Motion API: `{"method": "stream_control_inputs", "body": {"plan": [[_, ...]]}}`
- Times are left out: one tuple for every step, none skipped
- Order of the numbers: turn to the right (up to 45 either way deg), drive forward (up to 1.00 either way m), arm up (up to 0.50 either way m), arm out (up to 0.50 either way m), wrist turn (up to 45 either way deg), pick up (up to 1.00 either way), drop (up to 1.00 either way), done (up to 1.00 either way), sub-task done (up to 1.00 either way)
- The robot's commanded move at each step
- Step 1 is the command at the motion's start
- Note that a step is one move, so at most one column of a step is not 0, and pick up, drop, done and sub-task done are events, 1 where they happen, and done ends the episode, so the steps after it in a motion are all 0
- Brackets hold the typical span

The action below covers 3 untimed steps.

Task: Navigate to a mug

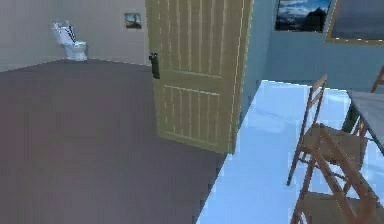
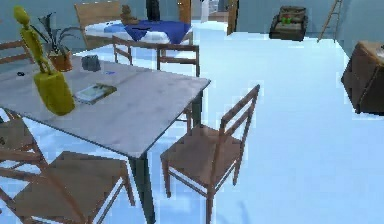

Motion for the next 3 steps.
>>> {"method": "stream_control_inputs", "body": {"plan": [[0.0, 0.3, 0.0, 0.0, 0.0, 0.0, 0.0, 0.0, 0.0], [-45.0, 0.0, 0.0, 0.0, 0.0, 0.0, 0.0, 0.0, 0.0], [-12.0, 0.0, 0.0, 0.0, 0.0, 0.0, 0.0, 0.0, 0.0]]}}
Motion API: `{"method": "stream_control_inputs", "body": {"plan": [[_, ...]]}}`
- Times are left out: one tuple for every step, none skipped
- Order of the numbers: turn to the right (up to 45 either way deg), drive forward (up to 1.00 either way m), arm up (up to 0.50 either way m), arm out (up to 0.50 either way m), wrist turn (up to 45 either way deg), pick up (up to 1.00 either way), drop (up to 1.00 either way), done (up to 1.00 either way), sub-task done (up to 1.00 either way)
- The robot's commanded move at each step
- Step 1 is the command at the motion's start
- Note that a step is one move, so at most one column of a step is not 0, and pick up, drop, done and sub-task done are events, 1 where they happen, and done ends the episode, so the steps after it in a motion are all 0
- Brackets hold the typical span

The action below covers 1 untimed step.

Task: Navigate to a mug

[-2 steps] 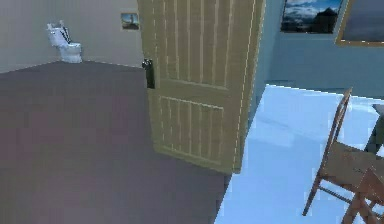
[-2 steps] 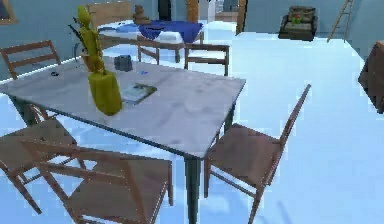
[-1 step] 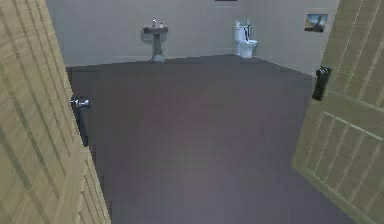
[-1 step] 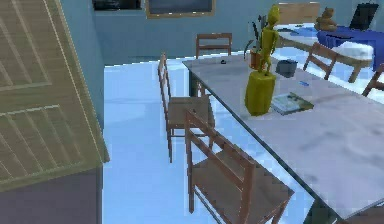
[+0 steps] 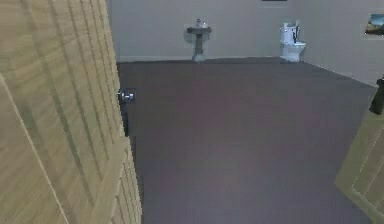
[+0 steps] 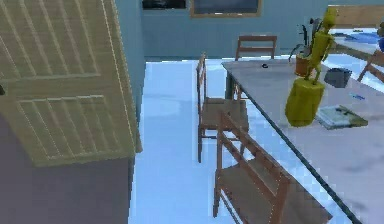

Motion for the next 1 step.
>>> {"method": "stream_control_inputs", "body": {"plan": [[0.0, 1.0, 0.0, 0.0, 0.0, 0.0, 0.0, 0.0, 0.0]]}}
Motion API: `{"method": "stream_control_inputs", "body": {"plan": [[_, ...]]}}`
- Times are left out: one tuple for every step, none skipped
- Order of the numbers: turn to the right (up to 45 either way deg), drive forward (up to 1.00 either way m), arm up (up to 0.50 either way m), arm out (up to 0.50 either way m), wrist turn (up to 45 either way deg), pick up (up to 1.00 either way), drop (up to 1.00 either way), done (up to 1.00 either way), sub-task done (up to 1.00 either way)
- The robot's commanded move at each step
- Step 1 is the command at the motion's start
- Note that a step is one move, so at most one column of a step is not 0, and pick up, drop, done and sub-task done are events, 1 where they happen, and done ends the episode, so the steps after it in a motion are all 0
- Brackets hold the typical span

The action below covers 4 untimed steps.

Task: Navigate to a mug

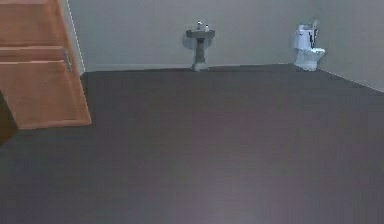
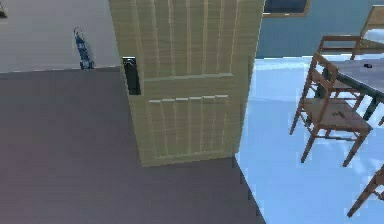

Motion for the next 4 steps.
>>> {"method": "stream_control_inputs", "body": {"plan": [[-6.0, 0.0, 0.0, 0.0, 0.0, 0.0, 0.0, 0.0, 0.0], [0.0, 0.3, 0.0, 0.0, 0.0, 0.0, 0.0, 0.0, 0.0], [-42.0, 0.0, 0.0, 0.0, 0.0, 0.0, 0.0, 0.0, 0.0], [0.0, 1.0, 0.0, 0.0, 0.0, 0.0, 0.0, 0.0, 0.0]]}}
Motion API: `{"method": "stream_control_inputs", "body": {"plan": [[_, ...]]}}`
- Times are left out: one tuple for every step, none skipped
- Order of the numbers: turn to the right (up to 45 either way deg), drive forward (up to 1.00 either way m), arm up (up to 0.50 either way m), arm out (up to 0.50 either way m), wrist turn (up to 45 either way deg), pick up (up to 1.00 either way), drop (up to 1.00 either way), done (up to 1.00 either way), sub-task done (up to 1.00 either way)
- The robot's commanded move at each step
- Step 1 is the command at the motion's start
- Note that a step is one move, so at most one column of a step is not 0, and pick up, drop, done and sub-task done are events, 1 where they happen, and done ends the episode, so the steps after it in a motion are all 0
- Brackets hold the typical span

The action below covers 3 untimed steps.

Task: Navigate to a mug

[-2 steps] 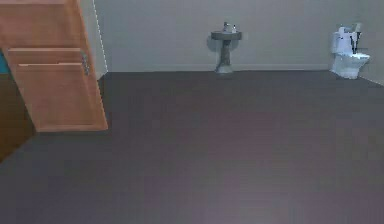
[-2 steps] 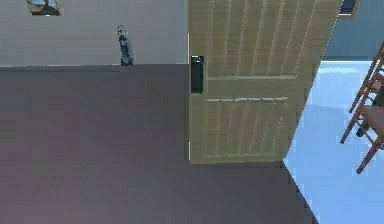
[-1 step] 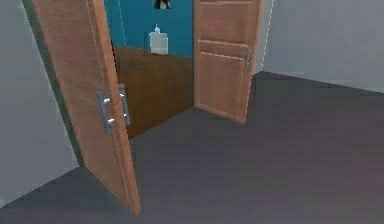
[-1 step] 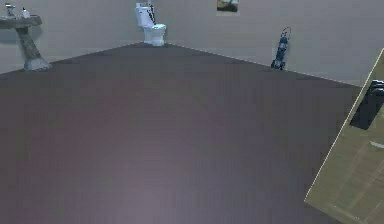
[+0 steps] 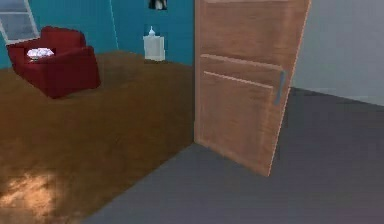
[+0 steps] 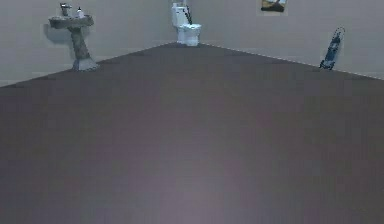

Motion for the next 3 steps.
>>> {"method": "stream_control_inputs", "body": {"plan": [[-9.0, 0.0, 0.0, 0.0, 0.0, 0.0, 0.0, 0.0, 0.0], [0.0, 0.1, 0.0, 0.0, 0.0, 0.0, 0.0, 0.0, 0.0], [45.0, 0.0, 0.0, 0.0, 0.0, 0.0, 0.0, 0.0, 0.0]]}}
